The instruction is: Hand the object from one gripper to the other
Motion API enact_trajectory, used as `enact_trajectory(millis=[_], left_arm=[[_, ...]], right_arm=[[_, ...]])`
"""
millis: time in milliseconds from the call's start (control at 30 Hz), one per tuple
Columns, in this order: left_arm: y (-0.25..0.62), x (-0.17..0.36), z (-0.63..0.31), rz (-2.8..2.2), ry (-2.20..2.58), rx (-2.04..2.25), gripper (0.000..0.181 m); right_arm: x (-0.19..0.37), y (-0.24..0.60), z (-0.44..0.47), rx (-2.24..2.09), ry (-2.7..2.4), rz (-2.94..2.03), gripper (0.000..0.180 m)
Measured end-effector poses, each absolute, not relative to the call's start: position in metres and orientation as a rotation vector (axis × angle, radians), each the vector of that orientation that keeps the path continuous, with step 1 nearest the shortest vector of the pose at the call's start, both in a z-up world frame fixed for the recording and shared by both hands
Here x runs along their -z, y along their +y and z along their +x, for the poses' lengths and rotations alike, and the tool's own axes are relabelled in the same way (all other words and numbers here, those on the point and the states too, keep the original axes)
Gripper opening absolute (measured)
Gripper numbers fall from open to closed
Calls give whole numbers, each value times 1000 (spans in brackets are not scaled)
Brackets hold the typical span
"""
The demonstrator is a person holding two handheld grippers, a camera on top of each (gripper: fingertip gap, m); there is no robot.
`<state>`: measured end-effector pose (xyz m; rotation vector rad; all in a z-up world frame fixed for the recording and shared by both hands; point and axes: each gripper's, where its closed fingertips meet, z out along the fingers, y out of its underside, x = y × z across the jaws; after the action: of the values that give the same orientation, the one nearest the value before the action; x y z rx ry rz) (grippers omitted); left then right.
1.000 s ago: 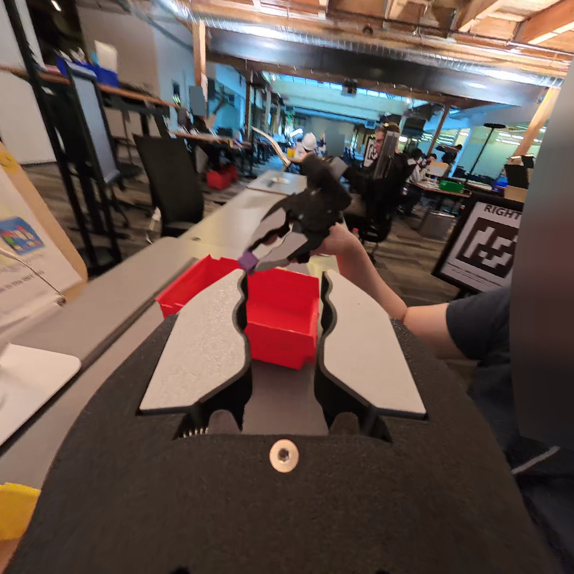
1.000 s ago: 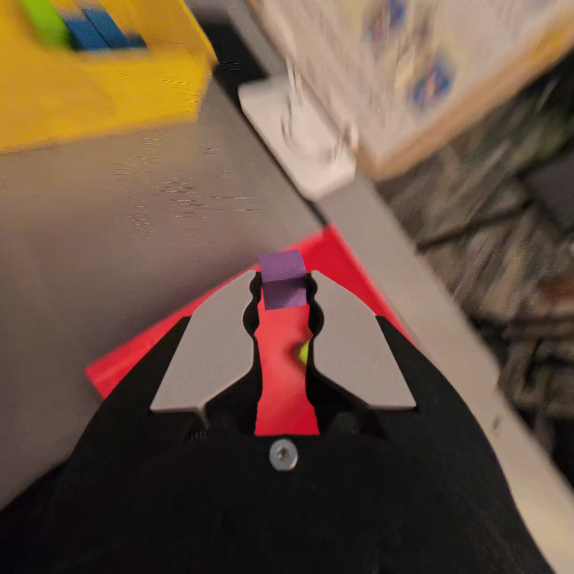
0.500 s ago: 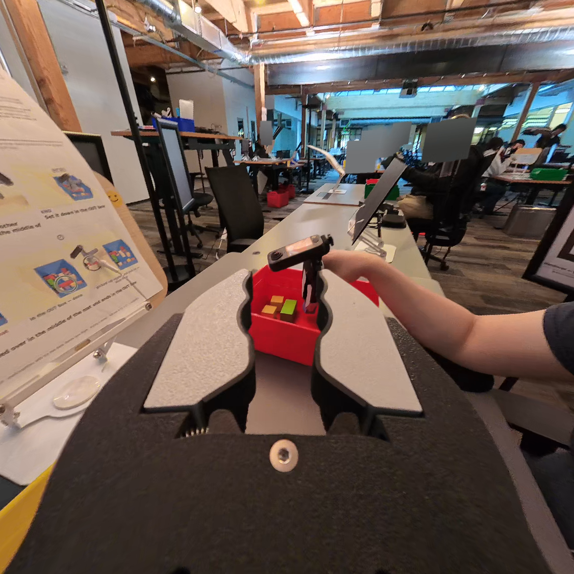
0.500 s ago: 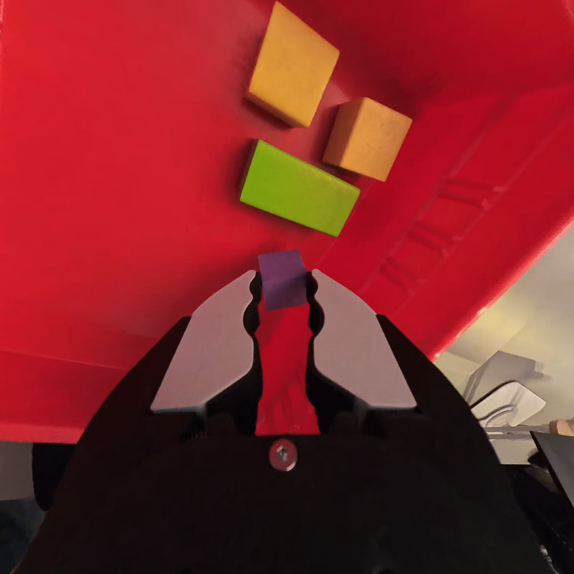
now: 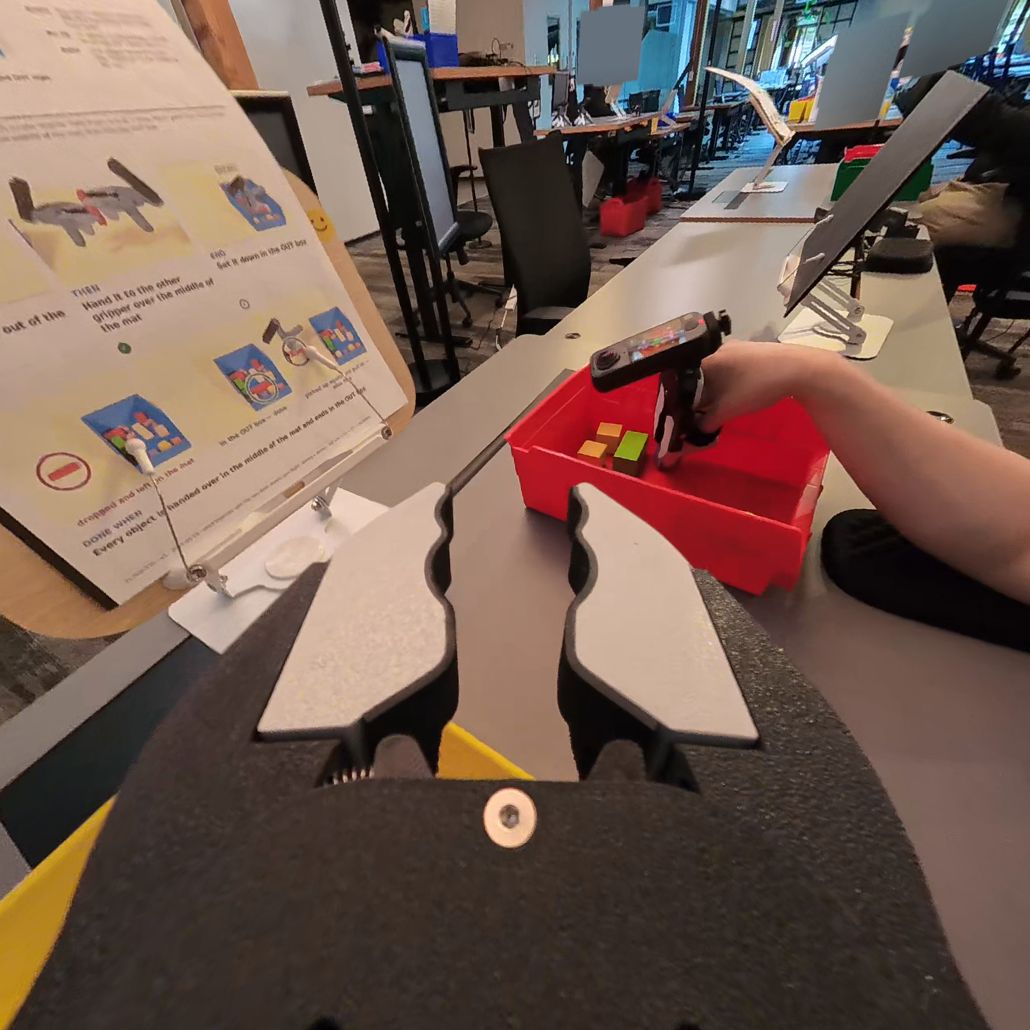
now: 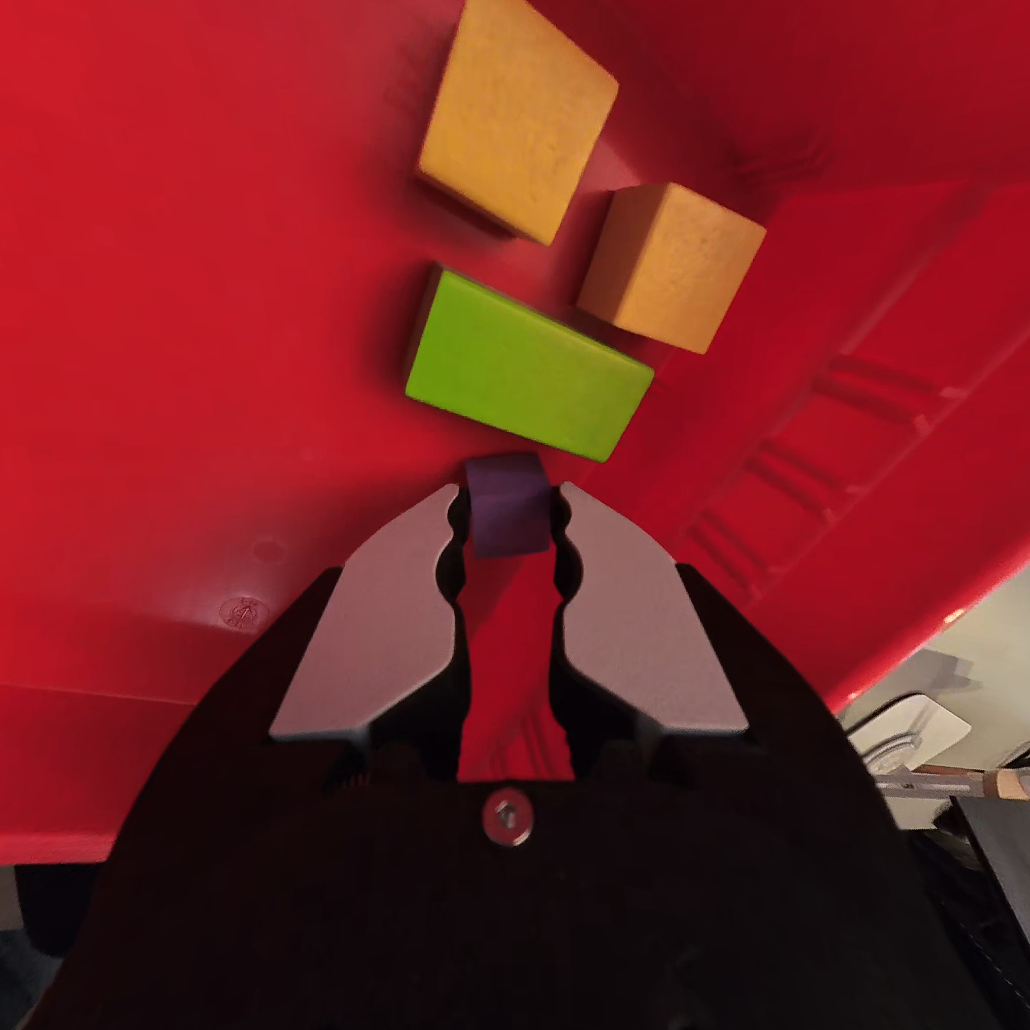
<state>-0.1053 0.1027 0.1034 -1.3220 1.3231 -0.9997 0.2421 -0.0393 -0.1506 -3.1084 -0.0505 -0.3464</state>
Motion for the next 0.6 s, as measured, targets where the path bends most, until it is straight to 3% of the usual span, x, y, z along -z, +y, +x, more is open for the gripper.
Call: enact_trajectory(millis=[167, 333, 467, 600], left_arm=[[125, -91, -123, -1417, 1324, 831, 39], [159, -30, -175, -1754, 1467, 520, 42], [184, 17, -216, -1977, 1524, 263, 35], [200, 64, -250, -2111, 1657, -14, 42]], right_arm=[[149, -40, 238, 307, -37, -3111, 33], [133, -35, 236, 337, -43, -3047, 43], [102, -23, 229, 396, -61, -2920, 46], [51, 0, 206, 517, -235, -2671, 45]])
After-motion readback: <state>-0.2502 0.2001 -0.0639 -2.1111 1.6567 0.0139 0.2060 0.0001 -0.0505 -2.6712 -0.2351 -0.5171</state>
